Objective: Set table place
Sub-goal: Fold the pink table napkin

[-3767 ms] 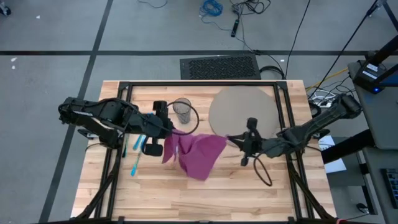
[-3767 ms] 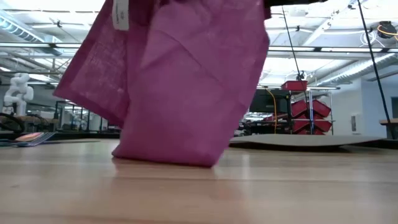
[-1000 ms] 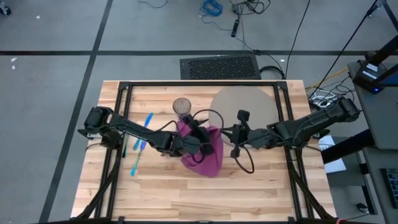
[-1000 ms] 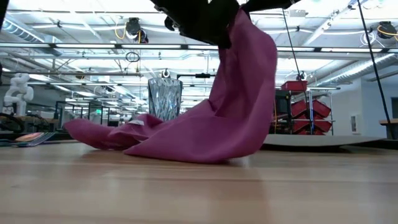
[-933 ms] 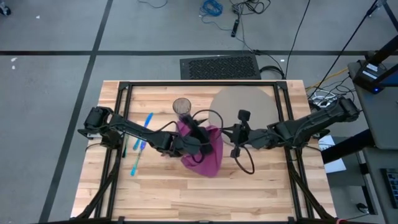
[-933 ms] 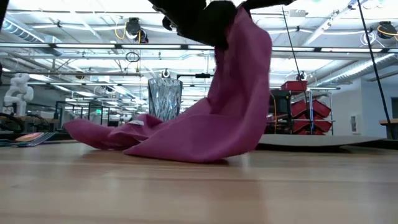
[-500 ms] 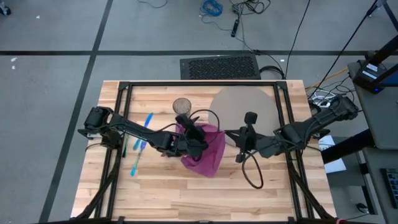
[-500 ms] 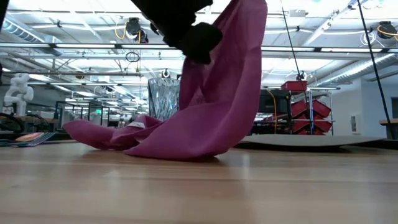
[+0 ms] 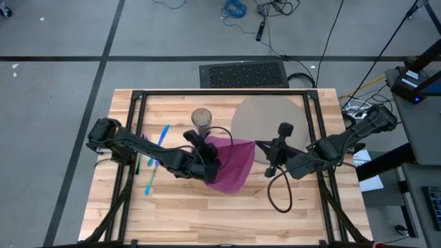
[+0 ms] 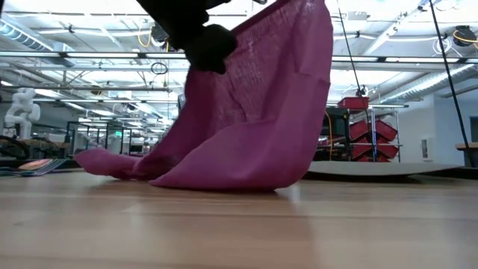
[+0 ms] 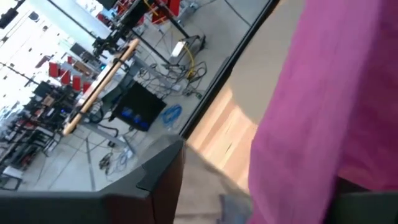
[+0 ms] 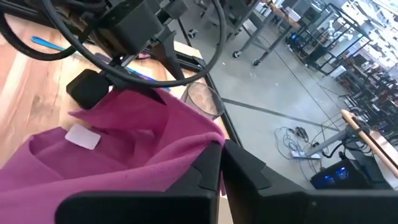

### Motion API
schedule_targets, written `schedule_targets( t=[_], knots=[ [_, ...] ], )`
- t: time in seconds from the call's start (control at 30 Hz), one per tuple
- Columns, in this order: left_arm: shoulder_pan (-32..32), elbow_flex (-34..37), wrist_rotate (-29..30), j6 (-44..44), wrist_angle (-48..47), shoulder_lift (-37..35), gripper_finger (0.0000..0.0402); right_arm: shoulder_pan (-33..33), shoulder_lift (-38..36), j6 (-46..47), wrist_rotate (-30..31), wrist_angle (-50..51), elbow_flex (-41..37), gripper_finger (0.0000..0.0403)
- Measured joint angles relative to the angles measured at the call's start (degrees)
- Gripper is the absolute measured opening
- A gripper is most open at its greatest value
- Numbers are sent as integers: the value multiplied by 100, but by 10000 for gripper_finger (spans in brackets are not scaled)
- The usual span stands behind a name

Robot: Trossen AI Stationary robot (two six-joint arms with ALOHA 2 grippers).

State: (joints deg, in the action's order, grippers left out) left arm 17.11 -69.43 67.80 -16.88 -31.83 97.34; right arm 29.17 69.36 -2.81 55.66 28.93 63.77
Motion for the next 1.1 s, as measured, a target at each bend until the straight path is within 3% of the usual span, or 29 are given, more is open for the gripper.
schedule_targets(
  t=[0.27,0.53,1.1],
  knots=[
    [110,-1,0,-1548,-1594,-24,144,26,-136,-90,161,-42,0,0],
    [256,297,-2,-2183,-1806,-24,143,26,-237,-127,187,-38,0,0],
    [775,422,-25,-4435,-3662,-22,143,26,-456,-236,289,-38,0,0]
  ],
)
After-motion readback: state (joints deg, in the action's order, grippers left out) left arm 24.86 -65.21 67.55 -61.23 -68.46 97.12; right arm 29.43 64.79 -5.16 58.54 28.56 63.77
